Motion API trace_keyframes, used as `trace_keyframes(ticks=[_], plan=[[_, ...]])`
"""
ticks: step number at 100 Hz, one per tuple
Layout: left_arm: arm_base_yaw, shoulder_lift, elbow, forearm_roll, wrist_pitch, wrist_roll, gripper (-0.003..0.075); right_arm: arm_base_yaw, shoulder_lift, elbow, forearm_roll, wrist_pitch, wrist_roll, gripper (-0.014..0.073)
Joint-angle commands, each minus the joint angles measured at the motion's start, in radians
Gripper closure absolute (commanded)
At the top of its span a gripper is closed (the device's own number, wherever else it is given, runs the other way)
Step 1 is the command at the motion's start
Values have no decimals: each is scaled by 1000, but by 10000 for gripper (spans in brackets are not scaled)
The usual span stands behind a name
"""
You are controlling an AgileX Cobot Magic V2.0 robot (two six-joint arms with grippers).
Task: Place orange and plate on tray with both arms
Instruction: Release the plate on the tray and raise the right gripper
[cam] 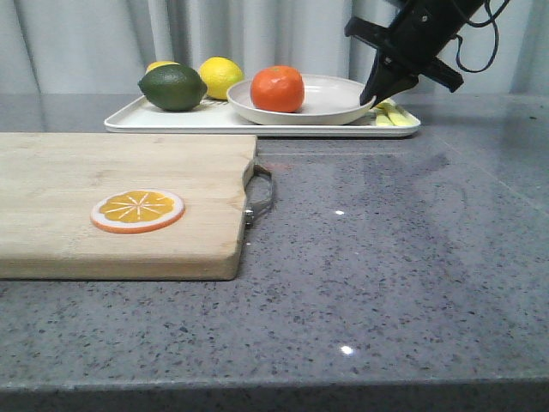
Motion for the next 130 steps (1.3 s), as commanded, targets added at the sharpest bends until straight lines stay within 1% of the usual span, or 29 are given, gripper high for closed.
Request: trace_keyframes(ticks=[1,18,31,53,80,84,89,96,100,107,130], plan=[[2,4,-26,-12,-82,-8,739,-4,-68,-35,37,-35,-2,431],[2,4,-26,-12,-82,-8,739,-6,-76,-38,37,-33,-2,373],[2,4,-26,-12,-82,-8,739,-6,-77,-75,37,2,-2,344],[2,4,-26,-12,-82,-8,739,-7,-79,-129,31,71,-2,344],[2,4,-26,-12,-82,-8,739,-7,-110,-135,-97,200,-2,354],[2,4,-26,-12,-82,-8,739,-7,-119,-135,-115,213,-2,372],[2,4,-26,-12,-82,-8,739,-7,-133,-135,-130,228,-2,421],[2,4,-26,-12,-82,-8,739,-7,-151,-135,-141,252,-2,515],[2,4,-26,-12,-82,-8,739,-7,-162,-135,-142,253,-2,585],[2,4,-26,-12,-82,-8,739,-7,-179,-135,-142,253,-2,667],[2,4,-26,-12,-80,-8,739,-7,-264,-123,-149,255,-2,659]])
